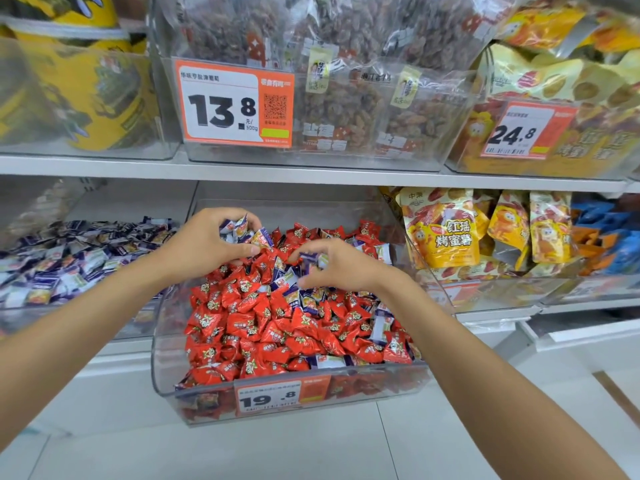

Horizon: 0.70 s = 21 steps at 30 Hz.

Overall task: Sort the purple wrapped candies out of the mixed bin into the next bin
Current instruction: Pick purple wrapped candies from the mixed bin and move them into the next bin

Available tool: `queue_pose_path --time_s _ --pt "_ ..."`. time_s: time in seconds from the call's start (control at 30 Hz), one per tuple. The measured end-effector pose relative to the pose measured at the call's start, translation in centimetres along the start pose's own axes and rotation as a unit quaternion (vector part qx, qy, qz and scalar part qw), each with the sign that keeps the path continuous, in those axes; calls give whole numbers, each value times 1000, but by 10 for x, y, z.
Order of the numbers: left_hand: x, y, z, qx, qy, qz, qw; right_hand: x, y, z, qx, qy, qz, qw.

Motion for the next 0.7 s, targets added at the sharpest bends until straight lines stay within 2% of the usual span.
queue_pose_path --time_s 0.13,0.2,0.27,0.4,0.53,0.7 --pt "0 0 1 7 -13 3 1000 28 -14 -7 54 104 208 971" --pt "0 0 2 9 -18 3 1000 29 -14 -6 67 93 231 966" --pt "0 0 2 7 -10 -1 1000 28 -14 -7 61 68 192 977" --pt "0 -1 2 7 -2 -7 1000 17 -8 -18 58 -52 65 995" --pt "1 -4 4 4 -6 -10 1000 -4 9 -18 50 -194 -18 980" --pt "0 -4 2 5 9 -16 1000 -21 22 -18 51 -246 -93 963"
Point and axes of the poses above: each hand's wrist, its own y-axis away from the middle knuckle, its own x-axis out of the palm, z = x × y, the point moved 4 cm from there along -y, towards the middle knuckle, and after that the axes turned 7 degrees about -x, right-handed, at the moved point
